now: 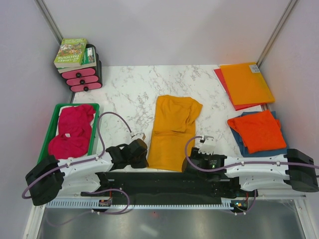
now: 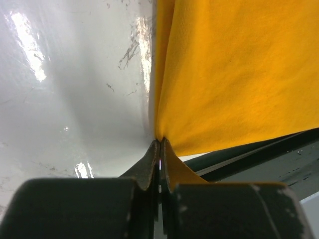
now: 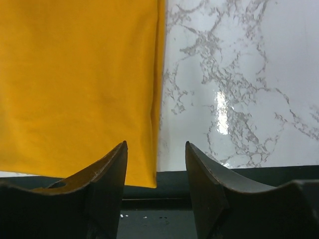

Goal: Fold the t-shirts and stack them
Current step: Grab one side of the 2/3 rectangular tshirt with both arms

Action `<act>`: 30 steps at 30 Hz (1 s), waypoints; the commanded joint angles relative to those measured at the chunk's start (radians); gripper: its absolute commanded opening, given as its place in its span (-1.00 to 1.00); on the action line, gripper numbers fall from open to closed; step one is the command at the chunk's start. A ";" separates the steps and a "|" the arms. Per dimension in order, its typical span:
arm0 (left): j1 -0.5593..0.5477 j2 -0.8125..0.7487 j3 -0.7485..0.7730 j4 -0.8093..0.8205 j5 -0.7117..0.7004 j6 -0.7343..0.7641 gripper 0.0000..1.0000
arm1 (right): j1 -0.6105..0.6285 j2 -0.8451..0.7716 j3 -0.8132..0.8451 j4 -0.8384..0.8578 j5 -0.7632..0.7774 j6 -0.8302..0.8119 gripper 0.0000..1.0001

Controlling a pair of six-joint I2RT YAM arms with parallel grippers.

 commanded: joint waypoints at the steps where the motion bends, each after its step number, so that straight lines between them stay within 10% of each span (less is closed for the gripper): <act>1: -0.012 0.037 0.003 -0.035 -0.014 -0.011 -0.96 | 0.015 0.056 -0.041 0.042 -0.056 0.052 0.15; 18: -0.020 0.041 0.012 -0.040 -0.015 -0.016 -0.96 | 0.050 0.139 -0.076 0.097 -0.142 0.088 -0.10; 30: -0.023 0.006 0.000 -0.049 -0.026 -0.034 -0.96 | 0.078 0.130 -0.127 0.111 -0.225 0.137 -0.72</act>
